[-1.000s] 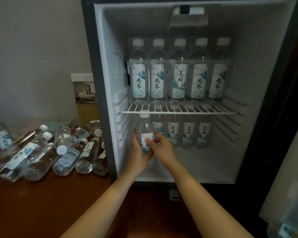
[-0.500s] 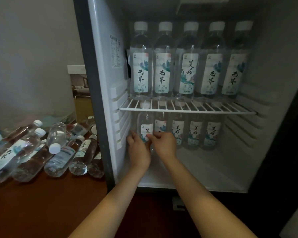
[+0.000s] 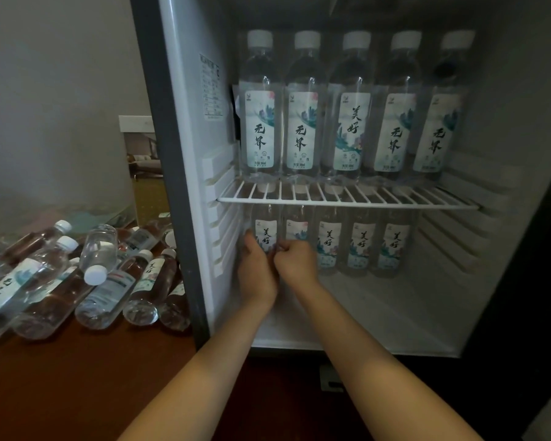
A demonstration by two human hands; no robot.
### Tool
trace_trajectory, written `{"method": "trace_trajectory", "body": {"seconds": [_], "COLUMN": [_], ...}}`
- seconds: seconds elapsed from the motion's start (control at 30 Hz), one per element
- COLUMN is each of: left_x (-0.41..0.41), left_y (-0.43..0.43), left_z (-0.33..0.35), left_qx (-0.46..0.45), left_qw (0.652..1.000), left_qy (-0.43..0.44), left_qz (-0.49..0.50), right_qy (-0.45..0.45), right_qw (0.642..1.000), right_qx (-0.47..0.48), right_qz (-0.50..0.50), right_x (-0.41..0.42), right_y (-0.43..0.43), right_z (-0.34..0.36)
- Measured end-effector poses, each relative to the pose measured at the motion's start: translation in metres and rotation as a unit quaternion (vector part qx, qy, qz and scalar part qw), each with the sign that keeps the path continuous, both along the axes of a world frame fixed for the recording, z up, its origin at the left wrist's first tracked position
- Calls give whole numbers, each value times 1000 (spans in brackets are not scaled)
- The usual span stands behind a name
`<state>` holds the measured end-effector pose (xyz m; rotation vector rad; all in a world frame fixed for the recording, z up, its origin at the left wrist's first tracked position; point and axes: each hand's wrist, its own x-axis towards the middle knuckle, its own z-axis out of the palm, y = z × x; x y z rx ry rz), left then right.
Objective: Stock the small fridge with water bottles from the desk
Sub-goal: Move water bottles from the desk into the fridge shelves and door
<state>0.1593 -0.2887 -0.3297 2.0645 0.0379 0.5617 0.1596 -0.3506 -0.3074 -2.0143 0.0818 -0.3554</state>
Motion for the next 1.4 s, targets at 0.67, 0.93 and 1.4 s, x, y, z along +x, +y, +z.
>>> {"method": "trace_trajectory", "body": {"seconds": [0.67, 0.93, 1.4], "left_x": [-90, -142, -81], "left_y": [39, 133, 217], "left_z": [-6, -22, -34], "left_qx": [113, 106, 107], "left_qw": [987, 991, 985], "left_qy": [-39, -83, 133], "left_qz": [-104, -18, 38], "right_qy": [73, 159, 115], "right_qw": [993, 975, 968], "right_qx": [93, 21, -7], "right_qz": [28, 151, 222], "right_x": [-64, -124, -93], "right_y": [-10, 32, 145], "right_z": [10, 18, -6]}}
